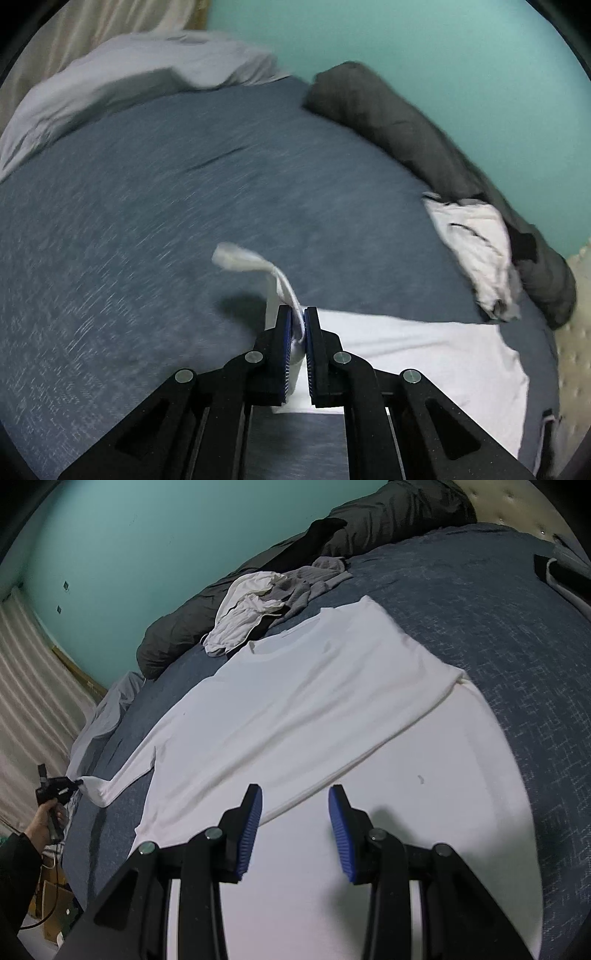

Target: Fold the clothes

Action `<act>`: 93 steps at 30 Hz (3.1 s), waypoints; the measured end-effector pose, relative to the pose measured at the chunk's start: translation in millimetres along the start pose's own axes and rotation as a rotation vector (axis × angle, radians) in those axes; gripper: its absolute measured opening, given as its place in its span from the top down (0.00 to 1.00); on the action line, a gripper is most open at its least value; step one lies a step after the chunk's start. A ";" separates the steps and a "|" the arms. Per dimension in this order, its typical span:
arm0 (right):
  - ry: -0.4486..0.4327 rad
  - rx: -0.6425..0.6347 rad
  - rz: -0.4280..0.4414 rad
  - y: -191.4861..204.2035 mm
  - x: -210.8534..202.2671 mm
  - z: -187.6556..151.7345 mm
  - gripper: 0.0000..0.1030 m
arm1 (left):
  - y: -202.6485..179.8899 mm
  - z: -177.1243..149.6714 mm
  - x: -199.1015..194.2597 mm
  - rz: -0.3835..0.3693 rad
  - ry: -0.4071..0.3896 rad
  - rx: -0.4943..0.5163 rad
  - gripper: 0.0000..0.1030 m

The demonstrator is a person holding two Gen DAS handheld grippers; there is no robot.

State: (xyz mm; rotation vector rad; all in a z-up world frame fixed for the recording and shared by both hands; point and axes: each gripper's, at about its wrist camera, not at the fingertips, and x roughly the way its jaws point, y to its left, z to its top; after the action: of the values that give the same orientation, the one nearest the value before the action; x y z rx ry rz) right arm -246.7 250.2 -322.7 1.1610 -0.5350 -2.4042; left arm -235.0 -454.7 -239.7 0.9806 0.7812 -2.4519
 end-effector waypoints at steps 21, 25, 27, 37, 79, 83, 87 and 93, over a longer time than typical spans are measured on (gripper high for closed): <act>-0.042 0.100 0.017 -37.2 -39.0 10.7 0.64 | -364.5 -62.9 -111.3 -0.461 0.039 0.495 0.93; -0.055 0.113 0.030 -41.1 -48.6 12.5 0.64 | -419.4 -121.8 -133.5 -0.567 0.092 0.616 0.93; -0.064 0.123 0.038 -43.8 -54.8 13.3 0.64 | -439.3 -158.5 -139.2 -0.612 0.128 0.675 0.93; -0.046 0.163 0.049 -52.2 -61.0 9.2 0.64 | -419.6 -260.3 -77.6 -0.555 0.306 0.690 0.93; 0.273 0.040 0.002 57.7 140.3 82.6 0.47 | -204.7 -240.2 19.3 -0.323 0.239 0.410 0.48; 0.302 0.039 -0.018 61.3 156.7 82.2 0.47 | -192.8 -231.6 15.3 -0.317 0.220 0.397 0.48; 0.317 0.032 -0.019 65.9 168.2 82.2 0.47 | -179.6 -223.3 14.0 -0.321 0.211 0.361 0.48; 0.328 0.013 -0.050 72.0 177.2 77.1 0.69 | -167.2 -214.2 9.4 -0.325 0.197 0.338 0.48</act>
State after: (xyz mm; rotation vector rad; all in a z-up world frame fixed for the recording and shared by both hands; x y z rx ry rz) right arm -394.4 110.0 -355.2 1.5514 -0.4180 -2.1872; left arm -222.3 -194.0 -316.3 1.3245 0.6385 -2.8653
